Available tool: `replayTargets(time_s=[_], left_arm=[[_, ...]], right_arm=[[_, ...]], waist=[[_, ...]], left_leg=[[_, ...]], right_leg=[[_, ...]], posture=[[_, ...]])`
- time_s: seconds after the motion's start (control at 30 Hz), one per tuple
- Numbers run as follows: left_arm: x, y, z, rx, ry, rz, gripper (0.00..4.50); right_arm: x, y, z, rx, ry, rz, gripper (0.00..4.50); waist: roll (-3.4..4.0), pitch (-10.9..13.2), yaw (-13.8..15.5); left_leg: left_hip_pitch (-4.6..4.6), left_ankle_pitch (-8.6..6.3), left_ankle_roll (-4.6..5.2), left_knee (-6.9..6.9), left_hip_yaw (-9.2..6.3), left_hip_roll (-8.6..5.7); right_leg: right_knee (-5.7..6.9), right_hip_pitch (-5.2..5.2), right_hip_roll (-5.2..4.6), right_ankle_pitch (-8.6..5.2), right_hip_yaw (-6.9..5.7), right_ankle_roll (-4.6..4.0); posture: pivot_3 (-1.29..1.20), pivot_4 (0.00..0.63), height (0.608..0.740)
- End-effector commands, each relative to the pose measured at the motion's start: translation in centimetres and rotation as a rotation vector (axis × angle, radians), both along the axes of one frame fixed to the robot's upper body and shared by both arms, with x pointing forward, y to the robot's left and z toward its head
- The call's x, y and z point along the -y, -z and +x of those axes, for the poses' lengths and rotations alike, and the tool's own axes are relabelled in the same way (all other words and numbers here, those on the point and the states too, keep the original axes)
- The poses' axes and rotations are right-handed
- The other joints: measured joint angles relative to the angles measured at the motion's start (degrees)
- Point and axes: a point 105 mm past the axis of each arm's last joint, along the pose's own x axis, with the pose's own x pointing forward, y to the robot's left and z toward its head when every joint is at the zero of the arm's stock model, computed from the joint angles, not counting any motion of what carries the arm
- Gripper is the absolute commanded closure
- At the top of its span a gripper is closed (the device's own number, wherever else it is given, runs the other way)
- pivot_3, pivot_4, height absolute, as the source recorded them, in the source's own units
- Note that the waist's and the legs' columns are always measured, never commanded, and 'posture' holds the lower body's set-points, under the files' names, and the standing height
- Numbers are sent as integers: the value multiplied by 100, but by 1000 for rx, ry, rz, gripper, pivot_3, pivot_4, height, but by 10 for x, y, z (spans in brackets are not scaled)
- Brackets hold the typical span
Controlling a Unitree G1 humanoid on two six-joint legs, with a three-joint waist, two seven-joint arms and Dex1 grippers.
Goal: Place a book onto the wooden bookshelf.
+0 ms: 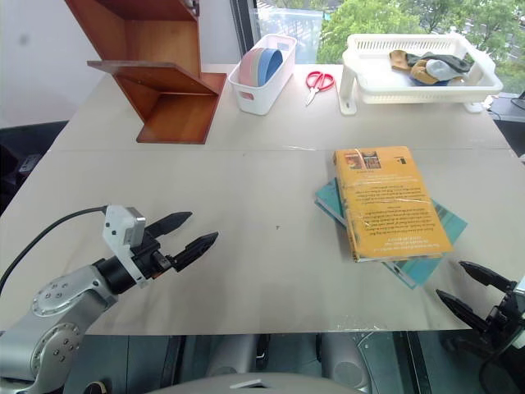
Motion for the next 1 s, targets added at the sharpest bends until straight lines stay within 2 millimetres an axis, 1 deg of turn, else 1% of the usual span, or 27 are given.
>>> replayTargets(time_s=[0.03, 0.2, 0.3, 0.47, 0.73, 0.87, 0.9, 0.93, 1.0], left_arm=[[1, -12, -2, 52, 17, 1, 11], [4, -15, 1, 43, 54, 4, 11], [4, -17, 2, 49, 58, 4, 11], [3, -13, 0, 36, 65, 20, 11], [2, -16, 1, 52, 70, 20, 11], [7, -27, 0, 89, 108, -7, 11], [9, -32, 0, 96, 125, -17, 11], [13, -40, -3, 112, 177, 7, 11], [20, -61, -9, 153, 275, 27, 11]], right_arm=[[6, -5, 0, 16, -3, -18, 0], [7, 0, 3, 11, -7, -20, 0], [8, -1, 3, 14, -10, -23, 0], [13, -2, 4, 13, 0, -35, 0], [17, -6, 13, 32, 14, -40, 0], [25, -14, 28, 67, 99, -4, 0], [28, -13, 32, 45, 127, 11, 0], [30, -12, 37, 8, 155, 24, 0], [37, -13, 46, -15, 223, 42, 0]], waist=[[0, 0, 0], [1, -1, 1], [2, -2, -2], [2, -2, -8], [2, -2, -15], [2, -2, -17], [2, -2, -16], [1, -1, -17], [1, -1, -10]], left_leg=[[0, 0, 0, 0, 0, 0], [0, 0, 0, 0, 0, 0], [-1, 0, 0, 0, 0, 0], [-1, 0, 0, 0, 1, 0], [1, 0, 0, 0, 1, 0], [0, 0, 0, 0, 1, 0], [0, 0, 0, 0, 1, 0], [0, 0, 0, 0, 1, 0], [-2, 0, -1, 1, 1, 0]], right_leg=[[0, 0, 0, 0, 0, 0], [0, 0, 1, 0, -2, 0], [0, 0, 1, 0, -2, 0], [0, 0, 1, 0, 0, 0], [0, 0, 1, 0, 0, 0], [0, 0, 2, 0, 0, 0], [1, 0, 2, 1, 0, 0], [1, 0, 1, 1, -1, 0], [3, -1, 2, 1, -3, 0]], posture=[[0, 150, 740], [0, 150, 740], [0, 150, 740], [0, 150, 740], [0, 150, 740], [0, 150, 740], [0, 150, 740], [0, 150, 740], [0, 150, 740]])
